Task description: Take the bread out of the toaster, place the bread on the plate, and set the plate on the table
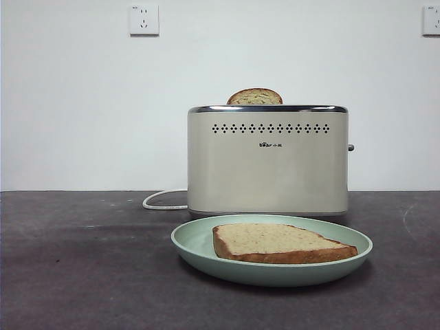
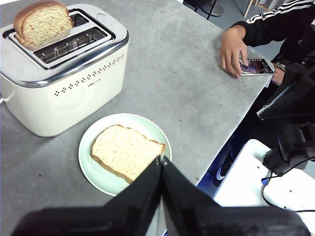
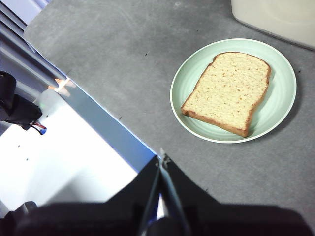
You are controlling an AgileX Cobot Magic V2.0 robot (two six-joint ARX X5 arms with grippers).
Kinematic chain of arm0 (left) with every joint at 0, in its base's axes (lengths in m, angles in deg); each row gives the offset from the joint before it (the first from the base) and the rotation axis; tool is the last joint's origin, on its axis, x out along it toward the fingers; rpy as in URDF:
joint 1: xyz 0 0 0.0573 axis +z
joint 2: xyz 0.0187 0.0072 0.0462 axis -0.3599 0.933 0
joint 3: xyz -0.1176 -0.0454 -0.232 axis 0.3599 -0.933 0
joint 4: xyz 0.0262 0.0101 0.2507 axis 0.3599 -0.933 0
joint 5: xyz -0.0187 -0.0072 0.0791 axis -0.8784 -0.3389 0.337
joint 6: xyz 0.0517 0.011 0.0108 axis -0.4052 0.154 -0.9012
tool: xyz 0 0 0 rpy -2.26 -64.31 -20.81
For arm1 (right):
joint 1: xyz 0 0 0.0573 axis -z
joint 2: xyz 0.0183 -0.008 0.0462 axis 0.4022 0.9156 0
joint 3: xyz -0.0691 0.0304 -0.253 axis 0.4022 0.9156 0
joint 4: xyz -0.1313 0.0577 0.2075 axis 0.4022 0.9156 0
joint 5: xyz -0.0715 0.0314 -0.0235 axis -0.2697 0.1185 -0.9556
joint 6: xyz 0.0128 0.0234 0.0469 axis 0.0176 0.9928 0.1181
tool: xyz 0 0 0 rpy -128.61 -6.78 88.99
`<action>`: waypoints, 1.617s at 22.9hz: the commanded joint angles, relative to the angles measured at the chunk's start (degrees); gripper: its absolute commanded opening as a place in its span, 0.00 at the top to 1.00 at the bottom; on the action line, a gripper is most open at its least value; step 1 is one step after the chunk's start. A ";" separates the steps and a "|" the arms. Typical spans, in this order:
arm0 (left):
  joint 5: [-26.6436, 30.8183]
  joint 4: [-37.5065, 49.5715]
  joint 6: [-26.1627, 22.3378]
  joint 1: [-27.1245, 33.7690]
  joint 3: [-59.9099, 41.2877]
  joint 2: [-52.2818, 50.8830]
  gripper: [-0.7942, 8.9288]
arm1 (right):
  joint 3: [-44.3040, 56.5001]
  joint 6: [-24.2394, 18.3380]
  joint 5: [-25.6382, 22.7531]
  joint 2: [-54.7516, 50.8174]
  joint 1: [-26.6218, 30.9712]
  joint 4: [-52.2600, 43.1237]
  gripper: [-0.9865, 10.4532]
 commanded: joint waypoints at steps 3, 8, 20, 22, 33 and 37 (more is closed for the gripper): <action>0.11 -0.02 -0.68 -0.09 -0.15 -0.15 0.92 | 0.11 -0.44 -0.13 -0.13 -0.11 -0.09 0.91; 0.09 -0.07 -0.68 -0.09 -0.15 -0.15 0.92 | 0.11 -0.44 -0.13 -0.13 -0.11 -0.09 0.91; 9.03 10.80 -9.90 3.02 -0.31 -0.85 0.92 | 0.11 -0.44 -0.13 -0.13 -0.11 -0.09 0.91; 8.37 18.78 -12.00 7.17 -0.52 -1.64 0.92 | 0.11 -0.44 -0.13 -0.15 -0.11 -0.09 0.91; 7.37 62.12 -12.74 26.88 -34.97 -20.24 0.92 | 0.11 -0.44 -0.15 -0.13 -0.11 -0.09 0.91; 7.76 66.62 -12.74 32.06 -47.39 -26.84 0.92 | 0.11 -0.44 -0.13 -0.15 -0.11 -0.09 0.91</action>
